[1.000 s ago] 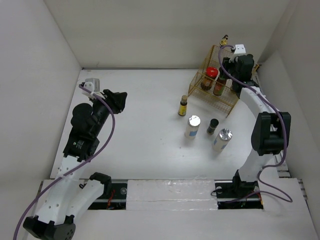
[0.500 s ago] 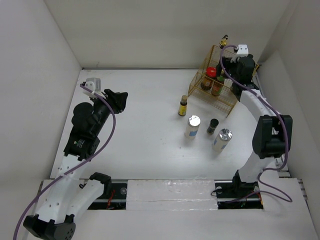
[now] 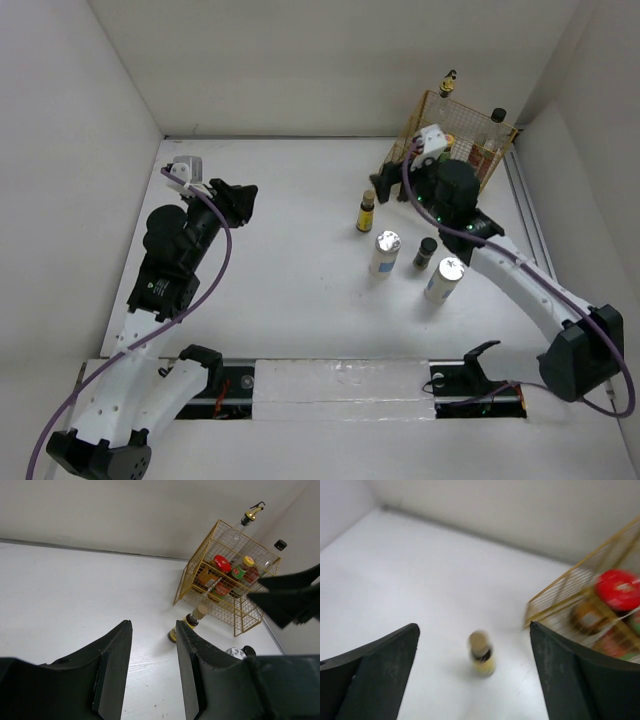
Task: Organize the condiment bottles
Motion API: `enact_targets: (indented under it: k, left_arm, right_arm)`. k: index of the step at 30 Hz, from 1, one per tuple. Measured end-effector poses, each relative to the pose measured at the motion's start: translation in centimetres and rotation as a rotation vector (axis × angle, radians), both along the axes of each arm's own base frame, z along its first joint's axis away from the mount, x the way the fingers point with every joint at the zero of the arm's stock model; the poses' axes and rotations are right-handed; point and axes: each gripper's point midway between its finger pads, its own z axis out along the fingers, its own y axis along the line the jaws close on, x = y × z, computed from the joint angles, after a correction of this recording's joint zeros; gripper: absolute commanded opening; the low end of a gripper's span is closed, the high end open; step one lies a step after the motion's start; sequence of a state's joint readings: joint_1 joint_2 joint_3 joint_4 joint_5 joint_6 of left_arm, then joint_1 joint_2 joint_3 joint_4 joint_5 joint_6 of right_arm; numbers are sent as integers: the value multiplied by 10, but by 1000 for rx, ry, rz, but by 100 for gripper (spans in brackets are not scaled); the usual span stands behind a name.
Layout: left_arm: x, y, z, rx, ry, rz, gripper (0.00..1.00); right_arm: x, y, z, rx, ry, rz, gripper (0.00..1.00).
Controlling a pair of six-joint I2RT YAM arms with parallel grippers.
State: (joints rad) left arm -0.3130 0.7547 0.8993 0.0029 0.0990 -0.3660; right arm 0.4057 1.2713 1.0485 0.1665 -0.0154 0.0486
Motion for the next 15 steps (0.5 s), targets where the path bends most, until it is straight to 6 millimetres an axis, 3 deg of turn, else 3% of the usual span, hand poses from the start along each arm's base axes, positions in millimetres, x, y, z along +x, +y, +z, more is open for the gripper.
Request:
enact_targets:
  k: [2, 4, 8, 11, 15]
  left_arm:
    - [0, 0, 0, 0, 0, -2, 36]
    - [0, 0, 0, 0, 0, -2, 36]
    - [0, -1, 0, 0, 1, -5, 36]
    - [0, -1, 0, 0, 1, -6, 36]
    - [0, -2, -2, 1, 5, -11, 36]
  right_arm:
    - [-26, 26, -26, -46, 75, 81, 100]
    - [-48, 35, -53, -99, 156, 118, 100]
    - [-84, 25, -94, -191, 289, 131, 100]
    - [-101, 11, -113, -227, 348, 118, 100]
    - [-110, 8, -125, -245, 399, 134, 100]
